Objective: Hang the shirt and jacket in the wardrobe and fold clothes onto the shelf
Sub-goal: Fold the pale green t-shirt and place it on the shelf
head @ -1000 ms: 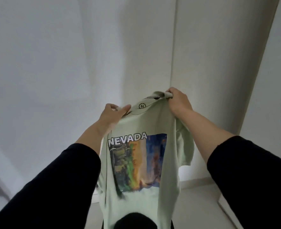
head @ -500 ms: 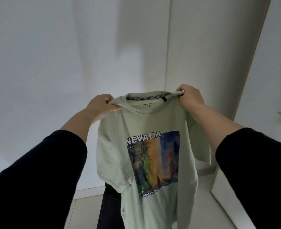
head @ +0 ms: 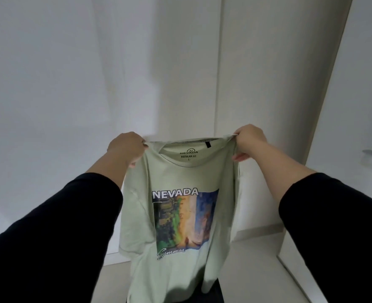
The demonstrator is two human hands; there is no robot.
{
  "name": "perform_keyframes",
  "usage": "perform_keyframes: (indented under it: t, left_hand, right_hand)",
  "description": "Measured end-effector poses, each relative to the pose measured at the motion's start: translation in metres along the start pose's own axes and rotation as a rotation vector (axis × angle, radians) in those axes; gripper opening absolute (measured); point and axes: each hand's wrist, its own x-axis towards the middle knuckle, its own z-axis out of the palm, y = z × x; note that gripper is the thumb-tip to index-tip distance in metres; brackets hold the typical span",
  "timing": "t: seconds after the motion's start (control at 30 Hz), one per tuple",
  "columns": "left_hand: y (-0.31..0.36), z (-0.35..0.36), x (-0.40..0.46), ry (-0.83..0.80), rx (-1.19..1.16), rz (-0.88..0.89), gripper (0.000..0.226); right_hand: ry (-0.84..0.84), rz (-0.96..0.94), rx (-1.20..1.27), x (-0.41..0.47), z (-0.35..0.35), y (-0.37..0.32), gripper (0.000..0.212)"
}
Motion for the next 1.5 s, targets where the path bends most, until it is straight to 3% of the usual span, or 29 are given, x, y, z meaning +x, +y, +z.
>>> perform_keyframes:
  t: [0.1,0.17,0.33,0.47,0.53,0.63,0.7,0.77,0.9,1.0,1.17,1.5]
  left_hand:
    - [0.003,-0.005,0.001,-0.064,-0.195,-0.006,0.031]
    - [0.003,-0.011,0.004,-0.022,-0.319,-0.040,0.035]
    - [0.001,-0.016,0.003,0.214,-0.638,-0.064,0.021]
    - [0.008,-0.015,-0.001,0.135,-1.035,0.071,0.027]
    - [0.013,-0.019,-0.004,0.081,-1.282,0.104,0.024]
    - [0.023,-0.027,-0.010,-0.055,-1.486,0.111,0.032]
    - [0.028,-0.030,-0.012,-0.098,-1.505,0.106,0.034]
    - [0.030,-0.028,-0.009,-0.105,-1.449,0.082,0.035]
    - [0.029,-0.012,-0.002,-0.097,-1.338,0.004,0.038]
    - [0.019,0.005,0.006,-0.122,-1.313,-0.038,0.036]
    - [0.013,0.030,0.018,-0.159,-1.283,-0.055,0.033]
    - [0.002,0.057,0.064,-0.116,-1.254,-0.033,0.037]
  right_hand:
    - [-0.051,0.230,0.275,-0.002,-0.007,-0.006,0.029]
    - [-0.018,0.163,0.215,-0.001,-0.009,-0.010,0.027]
    - [0.074,-0.098,-0.007,0.005,-0.016,-0.011,0.017]
    - [0.118,-0.254,-0.019,0.003,-0.011,-0.016,0.017]
    - [0.003,-0.241,0.181,0.002,-0.006,-0.018,0.015]
    - [-0.161,-0.191,0.685,0.000,-0.002,-0.023,0.022]
    - [-0.277,-0.133,1.050,-0.005,0.000,-0.027,0.026]
    - [-0.374,-0.070,1.224,-0.008,0.006,-0.029,0.027]
    - [-0.499,0.005,1.162,-0.002,0.021,-0.029,0.017]
    - [-0.558,0.008,1.002,0.001,0.030,-0.025,0.036]
    - [-0.635,0.067,1.025,0.010,0.054,-0.020,0.039]
    - [-0.458,0.048,1.068,0.046,0.100,-0.027,0.040]
